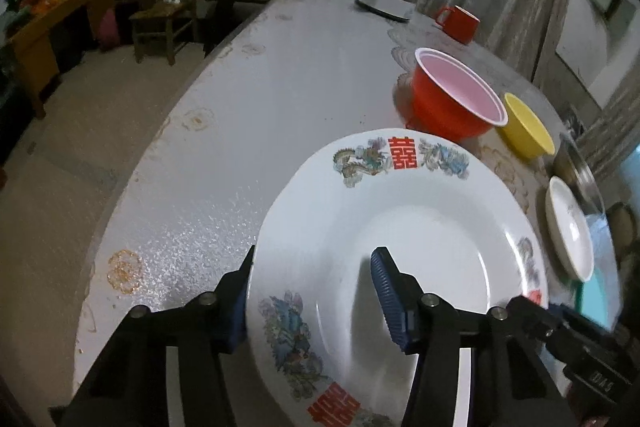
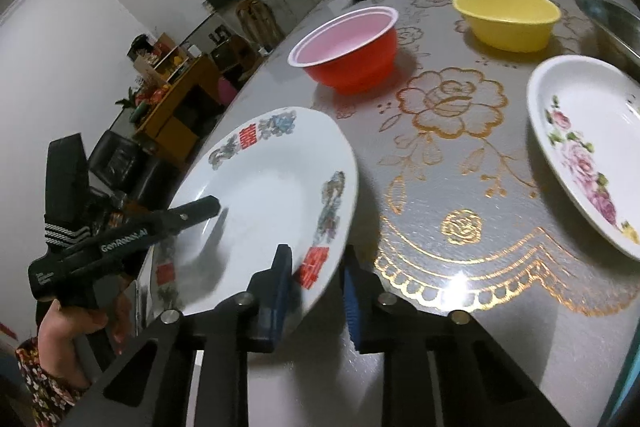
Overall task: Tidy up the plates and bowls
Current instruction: 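Reach both grippers to the large white plate with red characters and grasp its rim, then lift the large white plate with both grippers and carry it over the teal plate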
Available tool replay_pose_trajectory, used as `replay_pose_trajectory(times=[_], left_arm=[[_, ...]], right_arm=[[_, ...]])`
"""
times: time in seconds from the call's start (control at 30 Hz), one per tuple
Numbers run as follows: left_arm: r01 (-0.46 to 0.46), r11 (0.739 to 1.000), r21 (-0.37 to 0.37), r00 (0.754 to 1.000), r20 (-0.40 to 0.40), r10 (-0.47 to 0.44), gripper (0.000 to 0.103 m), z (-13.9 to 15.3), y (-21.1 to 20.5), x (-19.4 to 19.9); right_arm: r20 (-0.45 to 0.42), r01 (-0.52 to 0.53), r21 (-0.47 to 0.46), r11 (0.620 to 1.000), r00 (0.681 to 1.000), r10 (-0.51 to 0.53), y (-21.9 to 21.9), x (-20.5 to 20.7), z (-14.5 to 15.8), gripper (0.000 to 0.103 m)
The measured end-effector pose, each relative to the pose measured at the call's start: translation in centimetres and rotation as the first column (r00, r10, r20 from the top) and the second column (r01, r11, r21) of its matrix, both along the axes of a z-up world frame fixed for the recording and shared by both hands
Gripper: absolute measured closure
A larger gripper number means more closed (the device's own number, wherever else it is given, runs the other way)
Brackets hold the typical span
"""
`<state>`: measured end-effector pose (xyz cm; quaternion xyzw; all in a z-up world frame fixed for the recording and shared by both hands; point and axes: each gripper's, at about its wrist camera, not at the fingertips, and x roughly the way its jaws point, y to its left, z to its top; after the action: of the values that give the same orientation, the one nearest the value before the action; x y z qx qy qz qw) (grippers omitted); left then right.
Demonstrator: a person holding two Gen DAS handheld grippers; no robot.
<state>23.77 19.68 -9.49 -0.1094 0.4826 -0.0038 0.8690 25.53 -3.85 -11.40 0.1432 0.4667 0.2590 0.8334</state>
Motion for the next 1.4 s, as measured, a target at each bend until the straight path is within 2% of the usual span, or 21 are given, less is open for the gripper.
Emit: replay_pose_trajectory(times=[0.07,0.17,0.27,0.37,0.5,0.63,0.7,0.77,0.87,0.93,1.07,1.23,1.4], left_arm=[[0.001,1.000,0.024,1.000,0.000,-0.001,0.051,0.0,-0.2,-0.1],[-0.010,0.999,0.043,1.000,-0.001,0.010,0.052,-0.1,-0.5,-0.3],[-0.014,1.000,0.025,1.000,0.004,0.014,0.052,-0.1,-1.2,-1.1],[0.008,0.999,0.039,1.000,0.009,-0.008,0.052,-0.1,-2.4,-2.1],[0.039,0.999,0.022,0.999,0.007,-0.039,0.052,0.0,-4.9,-4.7],[0.076,0.997,-0.030,0.997,0.029,-0.075,0.052,0.0,-7.3,-7.6],[0.091,0.995,-0.026,0.995,0.046,-0.090,0.052,0.1,-8.4,-8.4],[0.106,0.994,-0.019,0.993,0.057,-0.105,0.046,0.3,-9.0,-8.5],[0.109,0.993,-0.041,0.992,0.068,-0.106,0.043,0.0,-9.1,-7.9],[0.115,0.993,-0.017,0.989,0.091,-0.113,0.044,-0.1,-9.6,-7.6],[0.131,0.988,0.077,0.984,0.114,-0.139,0.045,-0.4,-10.5,-8.3],[0.155,0.987,0.038,0.977,0.141,-0.159,0.049,-0.4,-11.1,-9.5],[0.202,0.978,0.053,0.962,0.179,-0.208,0.049,-0.6,-13.2,-11.0]], right_arm=[[0.022,-0.024,-0.021,0.999,0.999,0.025,0.4,-0.1,0.2,0.084],[0.062,-0.044,-0.073,0.996,0.997,0.049,0.9,-0.5,0.5,0.083],[0.066,-0.049,-0.097,0.994,0.996,0.055,0.8,-0.8,0.6,0.083],[0.080,-0.048,-0.130,0.990,0.995,0.059,-0.1,-1.7,0.9,0.082],[0.061,-0.045,-0.143,0.989,0.997,0.055,-2.5,-3.5,1.3,0.082],[0.061,-0.045,-0.166,0.985,0.997,0.056,-5.5,-6.5,1.8,0.081],[0.053,-0.040,-0.162,0.986,0.997,0.049,-6.8,-7.4,1.8,0.081],[0.042,-0.034,-0.147,0.989,0.998,0.041,-7.9,-7.9,1.4,0.080],[0.034,-0.032,-0.100,0.994,0.999,0.036,-8.8,-7.7,1.0,0.080],[0.055,-0.030,-0.116,0.993,0.998,0.037,-8.6,-7.7,1.1,0.080],[0.088,-0.034,-0.132,0.991,0.995,0.046,-8.4,-8.1,1.0,0.080],[0.115,-0.018,-0.180,0.984,0.993,0.039,-9.0,-8.7,1.2,0.079],[0.176,0.021,-0.233,0.972,0.984,0.021,-10.5,-10.2,2.1,0.079]])
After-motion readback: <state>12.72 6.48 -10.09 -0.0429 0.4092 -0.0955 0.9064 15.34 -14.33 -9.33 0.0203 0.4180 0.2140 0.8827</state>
